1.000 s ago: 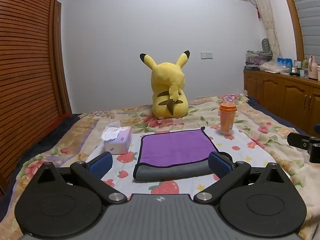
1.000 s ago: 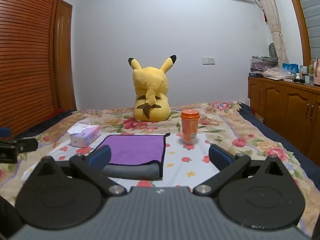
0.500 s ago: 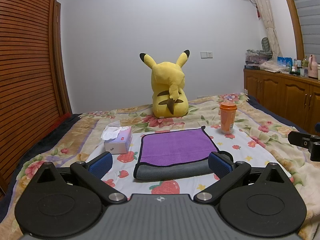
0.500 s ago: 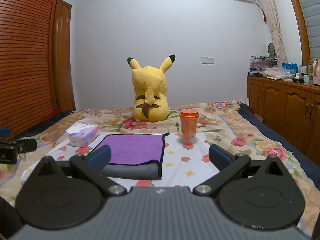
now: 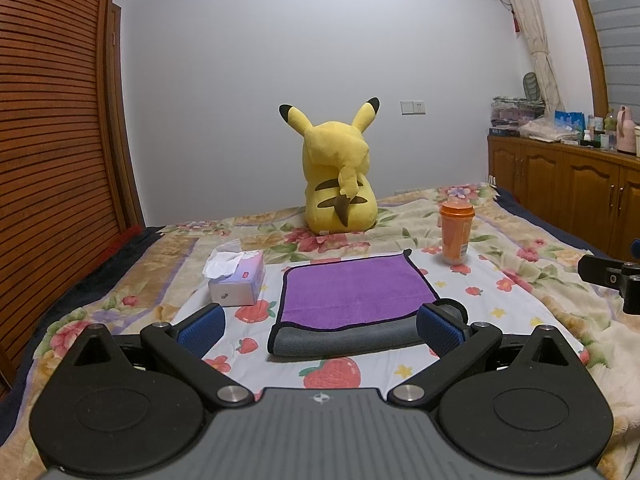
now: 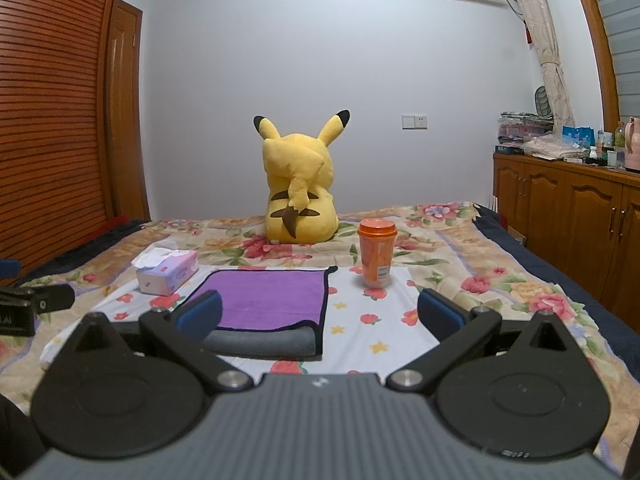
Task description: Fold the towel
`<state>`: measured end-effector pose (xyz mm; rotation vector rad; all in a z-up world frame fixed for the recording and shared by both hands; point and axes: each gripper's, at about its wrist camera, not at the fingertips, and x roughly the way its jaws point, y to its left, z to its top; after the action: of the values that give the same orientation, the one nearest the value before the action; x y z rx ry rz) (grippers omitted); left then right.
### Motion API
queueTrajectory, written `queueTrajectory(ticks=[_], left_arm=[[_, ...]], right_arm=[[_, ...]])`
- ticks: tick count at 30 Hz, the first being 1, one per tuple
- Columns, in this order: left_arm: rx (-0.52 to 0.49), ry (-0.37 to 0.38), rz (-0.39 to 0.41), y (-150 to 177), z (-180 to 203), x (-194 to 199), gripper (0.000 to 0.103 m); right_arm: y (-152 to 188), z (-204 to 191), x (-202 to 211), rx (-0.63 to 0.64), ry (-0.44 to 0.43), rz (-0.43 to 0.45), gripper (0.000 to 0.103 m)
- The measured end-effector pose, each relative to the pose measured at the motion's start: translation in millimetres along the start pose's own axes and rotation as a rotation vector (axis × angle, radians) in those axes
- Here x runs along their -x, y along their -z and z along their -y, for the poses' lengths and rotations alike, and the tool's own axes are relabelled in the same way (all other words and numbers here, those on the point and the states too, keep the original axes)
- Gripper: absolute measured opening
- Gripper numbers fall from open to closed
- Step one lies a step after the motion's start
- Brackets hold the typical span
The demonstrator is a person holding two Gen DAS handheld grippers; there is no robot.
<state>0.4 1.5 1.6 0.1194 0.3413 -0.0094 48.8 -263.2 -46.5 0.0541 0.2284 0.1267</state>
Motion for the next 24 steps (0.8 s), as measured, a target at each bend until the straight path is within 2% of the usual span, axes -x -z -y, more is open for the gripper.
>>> queueTrajectory(ticks=[24], left_arm=[[-0.012, -0.001, -0.006, 10, -3, -3, 0.103]], right_arm=[[4, 7, -2, -0.002, 0.004, -0.003, 0.103]])
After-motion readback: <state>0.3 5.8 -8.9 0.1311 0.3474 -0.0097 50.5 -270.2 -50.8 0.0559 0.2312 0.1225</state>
